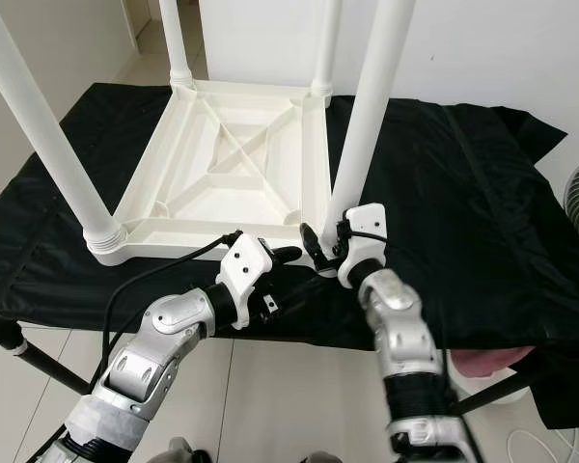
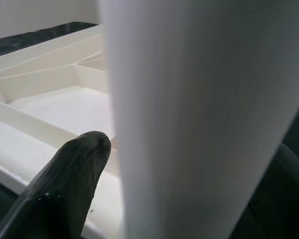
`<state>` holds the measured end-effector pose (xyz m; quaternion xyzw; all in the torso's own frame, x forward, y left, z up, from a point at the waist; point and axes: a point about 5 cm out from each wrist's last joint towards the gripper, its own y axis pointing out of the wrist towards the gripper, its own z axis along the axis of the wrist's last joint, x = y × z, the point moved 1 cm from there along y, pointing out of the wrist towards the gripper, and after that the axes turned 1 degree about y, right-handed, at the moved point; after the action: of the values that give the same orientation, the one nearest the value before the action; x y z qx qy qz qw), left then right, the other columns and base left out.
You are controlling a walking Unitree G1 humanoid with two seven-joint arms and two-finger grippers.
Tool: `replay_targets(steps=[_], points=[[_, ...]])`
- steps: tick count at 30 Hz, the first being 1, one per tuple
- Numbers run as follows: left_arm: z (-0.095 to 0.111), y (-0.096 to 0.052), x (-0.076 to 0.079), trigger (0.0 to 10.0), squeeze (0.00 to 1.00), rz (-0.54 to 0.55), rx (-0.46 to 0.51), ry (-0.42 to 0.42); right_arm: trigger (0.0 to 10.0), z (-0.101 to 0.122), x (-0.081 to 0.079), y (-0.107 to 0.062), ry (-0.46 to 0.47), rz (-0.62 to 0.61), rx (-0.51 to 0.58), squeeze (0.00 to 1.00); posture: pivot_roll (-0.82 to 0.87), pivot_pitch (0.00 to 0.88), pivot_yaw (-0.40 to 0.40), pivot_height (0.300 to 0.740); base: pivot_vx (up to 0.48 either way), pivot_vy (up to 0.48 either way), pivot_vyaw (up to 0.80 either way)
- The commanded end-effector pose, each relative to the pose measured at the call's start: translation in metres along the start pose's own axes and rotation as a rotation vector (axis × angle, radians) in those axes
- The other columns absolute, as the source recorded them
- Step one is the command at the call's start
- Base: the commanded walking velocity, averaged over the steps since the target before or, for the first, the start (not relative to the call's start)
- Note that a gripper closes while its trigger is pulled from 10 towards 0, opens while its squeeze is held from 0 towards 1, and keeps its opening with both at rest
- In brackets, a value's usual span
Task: Building children table
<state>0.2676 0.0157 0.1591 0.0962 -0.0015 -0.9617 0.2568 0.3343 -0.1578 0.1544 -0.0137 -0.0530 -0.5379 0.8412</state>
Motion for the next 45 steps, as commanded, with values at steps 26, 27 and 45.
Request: replay_targets(steps=[26,27,45], points=[[0.003,-0.001,-0.009,10.0,0.0,0.059,0.001,0.011,0.0,-0.016,0.009,0.012,-0.097,0.373,-0.135,0.0,-0.1,0.026,0.018,0.74,0.0,0.0,0.0],[0.003,-0.001,-0.008,10.0,0.0,0.057,0.002,0.008,0.0,-0.017,0.01,0.011,-0.103,0.369,-0.135,0.0,-0.1,0.026,0.018,0.74,0.0,0.0,0.0],[0.002,-0.001,-0.004,10.0,0.0,0.049,-0.001,-0.006,10.0,-0.011,0.003,0.02,-0.056,0.062,-0.09,0.0,-0.11,0.045,0.013,0.74,0.0,0.0,0.0]])
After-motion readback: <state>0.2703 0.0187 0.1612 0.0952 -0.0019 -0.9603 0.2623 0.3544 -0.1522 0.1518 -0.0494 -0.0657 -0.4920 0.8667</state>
